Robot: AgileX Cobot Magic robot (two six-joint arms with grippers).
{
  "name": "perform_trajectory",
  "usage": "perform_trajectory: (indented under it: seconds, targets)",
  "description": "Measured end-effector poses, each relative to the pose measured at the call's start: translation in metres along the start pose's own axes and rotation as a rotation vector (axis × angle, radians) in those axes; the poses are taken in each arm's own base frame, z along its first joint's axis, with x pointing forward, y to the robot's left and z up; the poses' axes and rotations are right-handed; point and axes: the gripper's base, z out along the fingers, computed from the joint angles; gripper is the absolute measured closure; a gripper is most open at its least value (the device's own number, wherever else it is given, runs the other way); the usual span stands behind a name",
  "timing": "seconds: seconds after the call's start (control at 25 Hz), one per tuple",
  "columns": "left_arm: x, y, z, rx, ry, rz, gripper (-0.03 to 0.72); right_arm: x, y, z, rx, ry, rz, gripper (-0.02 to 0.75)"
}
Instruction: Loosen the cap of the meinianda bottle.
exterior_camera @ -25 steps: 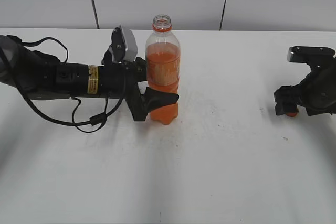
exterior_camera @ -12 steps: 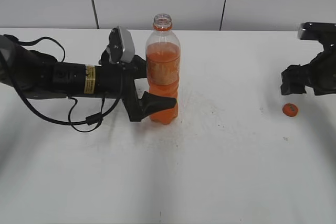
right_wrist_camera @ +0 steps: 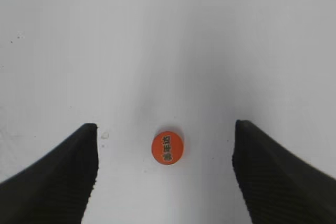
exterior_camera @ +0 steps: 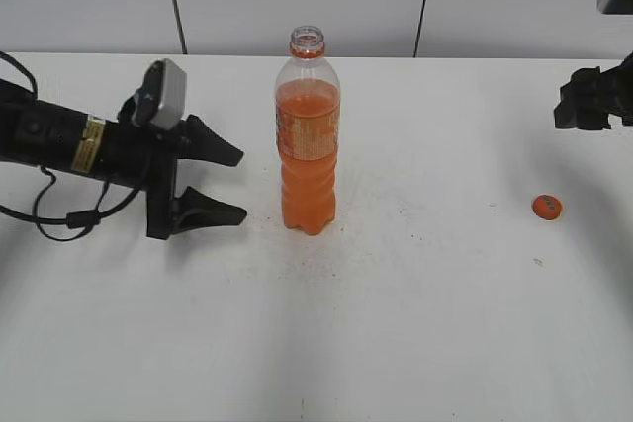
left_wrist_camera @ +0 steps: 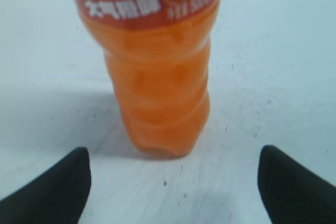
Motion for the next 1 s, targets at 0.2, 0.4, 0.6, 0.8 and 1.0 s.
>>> perform_trajectory:
  seconds: [0.2,0.4,0.6,0.8,1.0]
  targets:
    - [-0.007,0.013,-0.034,-0.093,0.017,-0.035,0.108,-0.007,-0.003,-0.02,0.04,-0.059,-0.096,0.141]
    - [-0.029,0.028,-0.064,-0.34,0.136,-0.072,0.12,-0.014,-0.004,-0.039,0.063,-0.129,-0.135,0.142]
    - [-0.037,0.049,-0.103,-0.786,0.21,-0.363,0.121,-0.022,-0.004,-0.055,0.071,-0.194,-0.139,0.142]
    - [-0.038,0.055,-0.134,-1.081,0.284,-0.503,0.123,-0.026,-0.004,-0.069,0.076,-0.231,-0.138,0.142]
    - [-0.032,0.047,-0.16,-1.26,0.454,-0.608,0.124,-0.027,-0.004,-0.079,0.079,-0.234,-0.137,0.142]
